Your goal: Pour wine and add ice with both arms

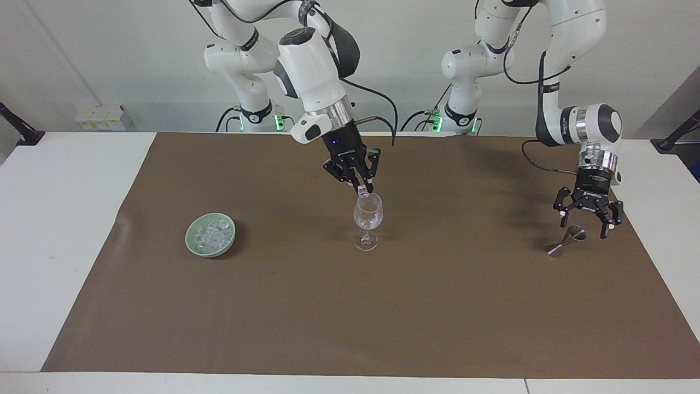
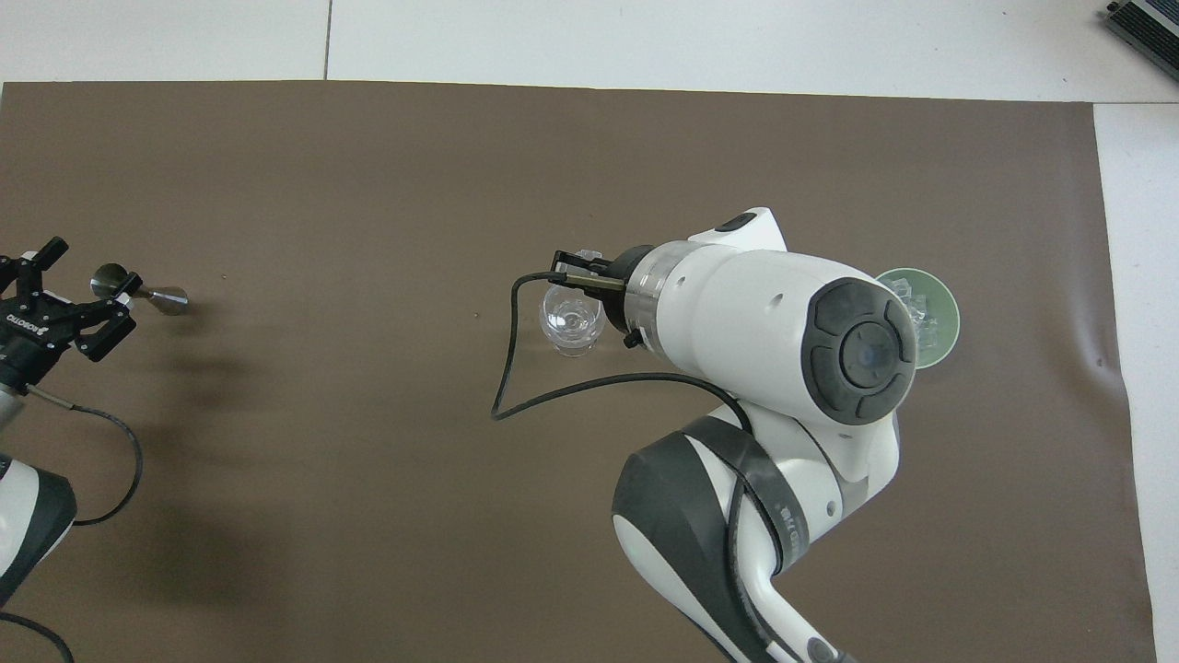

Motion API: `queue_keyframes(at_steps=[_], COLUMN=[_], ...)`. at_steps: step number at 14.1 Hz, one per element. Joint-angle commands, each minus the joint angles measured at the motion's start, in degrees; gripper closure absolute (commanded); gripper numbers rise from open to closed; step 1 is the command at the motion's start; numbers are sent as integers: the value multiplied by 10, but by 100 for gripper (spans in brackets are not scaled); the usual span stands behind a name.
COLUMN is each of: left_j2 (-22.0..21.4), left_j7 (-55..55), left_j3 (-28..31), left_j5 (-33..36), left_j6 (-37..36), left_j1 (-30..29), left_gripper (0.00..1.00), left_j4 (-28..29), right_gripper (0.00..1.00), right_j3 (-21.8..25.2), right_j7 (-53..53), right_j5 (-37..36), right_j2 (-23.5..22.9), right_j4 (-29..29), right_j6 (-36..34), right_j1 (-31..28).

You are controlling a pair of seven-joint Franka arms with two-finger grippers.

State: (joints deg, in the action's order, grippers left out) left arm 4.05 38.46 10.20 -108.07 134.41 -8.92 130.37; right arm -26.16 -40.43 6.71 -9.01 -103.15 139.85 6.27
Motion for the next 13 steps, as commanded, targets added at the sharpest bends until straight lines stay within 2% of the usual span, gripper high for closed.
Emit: queue_keyframes(at_steps=[1,6,9,13], left_j2=[-33,-67,-95,-107], left_j7=[15,7,8,8], left_j3=[1,-2,-3,-7], left_j5=[70,230,329,526], left_j6=[26,30,74,69], left_j1=[21,47,89,117], left_gripper=[0,0,0,0], left_j4=[-12,-37,-38,-66], right_gripper=[100,99,95,89], right_j3=[-2,-2,-3,-3], right_j7=[19,28,28,25], right_j5=[0,0,0,1], right_j2=[-20,-15,-15,-18], right_j4=[10,-13,-17,-17], right_j6=[10,5,2,4], right_j1=[5,4,4,13])
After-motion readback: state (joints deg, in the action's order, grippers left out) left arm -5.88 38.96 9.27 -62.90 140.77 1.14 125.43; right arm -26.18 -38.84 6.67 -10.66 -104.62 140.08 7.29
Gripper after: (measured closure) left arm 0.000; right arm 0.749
